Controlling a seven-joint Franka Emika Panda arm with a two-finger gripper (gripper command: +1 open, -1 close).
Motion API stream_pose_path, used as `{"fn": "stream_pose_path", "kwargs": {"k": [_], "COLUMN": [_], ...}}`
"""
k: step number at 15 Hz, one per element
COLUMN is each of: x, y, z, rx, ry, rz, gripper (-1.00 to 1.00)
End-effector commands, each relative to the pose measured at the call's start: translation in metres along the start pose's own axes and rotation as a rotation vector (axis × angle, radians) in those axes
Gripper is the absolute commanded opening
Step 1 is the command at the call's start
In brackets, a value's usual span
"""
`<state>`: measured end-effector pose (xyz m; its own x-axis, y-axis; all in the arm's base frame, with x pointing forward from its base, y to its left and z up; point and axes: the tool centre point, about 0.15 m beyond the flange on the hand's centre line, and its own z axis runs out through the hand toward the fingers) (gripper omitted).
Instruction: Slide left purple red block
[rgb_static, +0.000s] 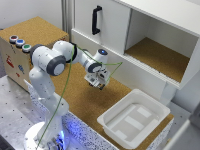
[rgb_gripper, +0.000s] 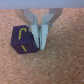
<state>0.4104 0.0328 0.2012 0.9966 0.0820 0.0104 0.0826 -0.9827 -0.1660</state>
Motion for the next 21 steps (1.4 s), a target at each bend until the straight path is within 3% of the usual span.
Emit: {"fn": "stream_pose_path", "kwargs": {"k": [1, 10, 13, 16, 19, 20, 21], "x": [-0.015, -0.023, -0.028, -0.036, -0.043, -0.046, -0.049], "y": [-0.043, -0.101, -0.098, -0.103, -0.116, -0.121, -0.124], "z": [0.004, 0.019, 0.0, -0.052, -0.082, -0.084, -0.084], "rx": [0.029, 0.148, 0.132, 0.08, 0.056, 0.043, 0.035], "ry": [0.049, 0.027, 0.053, 0.098, 0.068, 0.036, 0.001], "rz": [-0.012, -0.156, -0.167, -0.217, -0.264, -0.27, -0.283], "gripper": [-1.0, -1.0, -1.0, -1.0, -1.0, 1.0, 1.0]}}
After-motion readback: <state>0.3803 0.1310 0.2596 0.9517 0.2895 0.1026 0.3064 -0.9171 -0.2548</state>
